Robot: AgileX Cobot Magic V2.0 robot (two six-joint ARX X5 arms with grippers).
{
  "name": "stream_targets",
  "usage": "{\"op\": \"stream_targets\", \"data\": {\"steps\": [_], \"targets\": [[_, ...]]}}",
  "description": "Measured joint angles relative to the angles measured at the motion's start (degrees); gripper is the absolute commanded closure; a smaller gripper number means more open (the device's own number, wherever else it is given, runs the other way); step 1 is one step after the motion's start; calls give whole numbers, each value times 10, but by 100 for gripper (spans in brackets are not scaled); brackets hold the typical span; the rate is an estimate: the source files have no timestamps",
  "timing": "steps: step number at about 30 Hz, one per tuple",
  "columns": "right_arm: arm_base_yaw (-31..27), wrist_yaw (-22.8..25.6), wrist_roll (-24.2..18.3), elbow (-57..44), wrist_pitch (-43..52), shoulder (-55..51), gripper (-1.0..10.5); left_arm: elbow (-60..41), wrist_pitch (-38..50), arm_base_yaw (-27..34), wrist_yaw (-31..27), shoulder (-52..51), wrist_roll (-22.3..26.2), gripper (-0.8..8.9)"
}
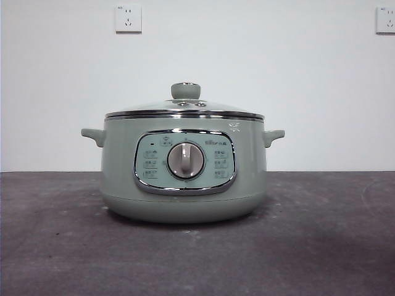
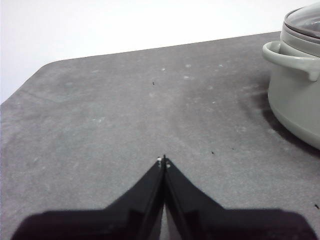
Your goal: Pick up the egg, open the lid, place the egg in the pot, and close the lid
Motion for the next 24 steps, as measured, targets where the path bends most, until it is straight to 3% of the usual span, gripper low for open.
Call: {"op": "stream_targets", "data": {"steps": [7, 24], "targets": [[0, 0, 28, 0, 0, -1, 946, 0, 0, 0, 0, 0, 0, 817], [0, 0, 33, 0, 0, -1, 946, 0, 0, 0, 0, 0, 0, 817]]}}
